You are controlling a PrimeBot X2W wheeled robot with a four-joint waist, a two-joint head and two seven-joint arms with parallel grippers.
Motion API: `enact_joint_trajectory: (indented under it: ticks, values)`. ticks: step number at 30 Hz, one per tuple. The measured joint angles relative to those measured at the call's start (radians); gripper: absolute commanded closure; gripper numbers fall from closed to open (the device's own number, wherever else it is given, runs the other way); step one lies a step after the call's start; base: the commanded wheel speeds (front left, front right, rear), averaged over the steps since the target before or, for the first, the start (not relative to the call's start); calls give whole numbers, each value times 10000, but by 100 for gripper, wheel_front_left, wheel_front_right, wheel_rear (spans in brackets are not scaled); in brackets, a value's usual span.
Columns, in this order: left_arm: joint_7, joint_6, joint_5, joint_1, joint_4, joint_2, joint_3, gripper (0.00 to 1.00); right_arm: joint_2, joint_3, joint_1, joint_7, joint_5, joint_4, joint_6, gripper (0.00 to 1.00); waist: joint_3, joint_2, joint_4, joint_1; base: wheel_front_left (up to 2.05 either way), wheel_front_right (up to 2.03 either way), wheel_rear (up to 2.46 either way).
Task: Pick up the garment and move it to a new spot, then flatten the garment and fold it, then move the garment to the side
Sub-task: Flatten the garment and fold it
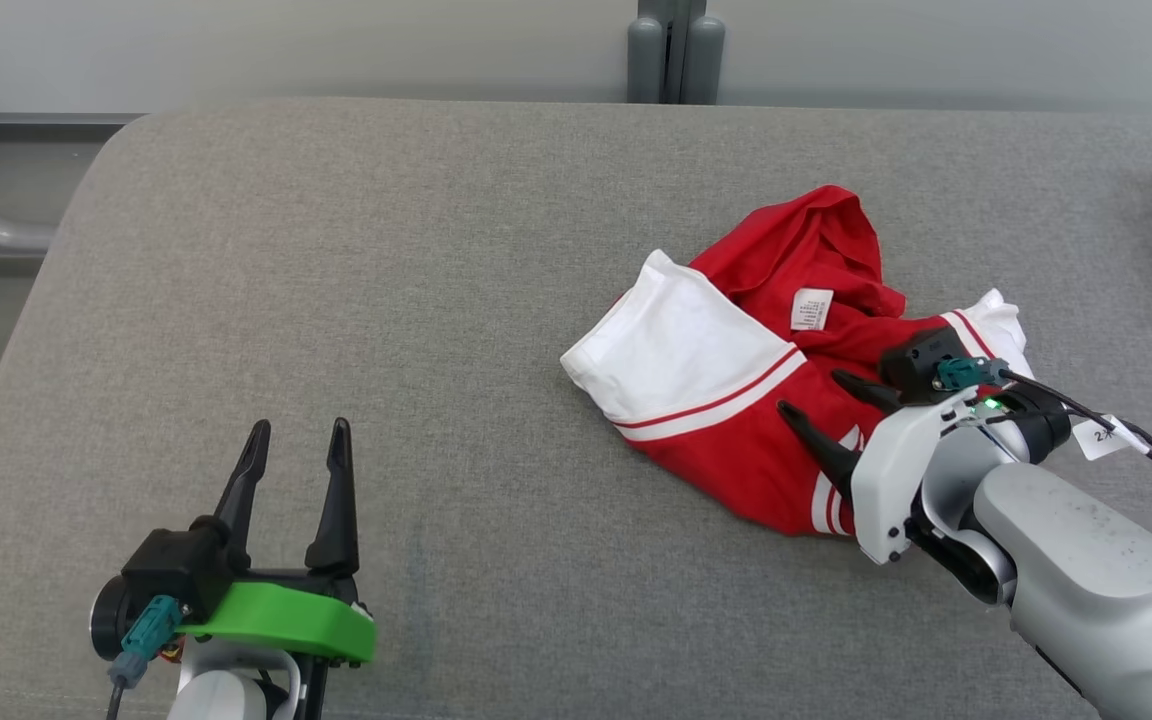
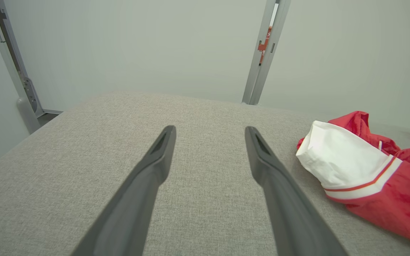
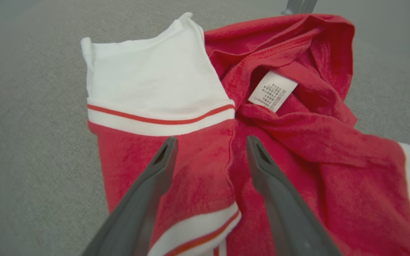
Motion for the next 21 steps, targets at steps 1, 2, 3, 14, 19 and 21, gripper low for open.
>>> enact_joint_trajectory:
  ticks: [1,2,3,14,19,21]
  values:
    - [0,0,0,-7,6,-2,-19,0,-10,-31,53,-4,29,-105,0,100,11,0,25,0,0,0,0]
    - [0,0,-2,-7,15,-4,-25,0,-6,-98,79,-12,61,-238,2,100,22,0,51,0,0,0,0]
    - [0,0,-4,-7,21,-4,-17,0,-10,-184,89,-102,56,-337,2,100,29,0,68,0,0,0,0]
    - [0,0,0,207,73,17,238,0,-443,-1396,816,-1593,-1260,-1183,0,100,-331,0,-305,0,0,0,0]
    - [0,0,4,304,15,23,236,0,-635,-2188,1827,-1609,-1482,-1931,0,100,-462,0,-696,0,0,0,0]
    - [0,0,4,305,6,23,226,0,-640,-2476,2222,-1542,-1582,-2211,0,100,-490,0,-830,0,0,0,0]
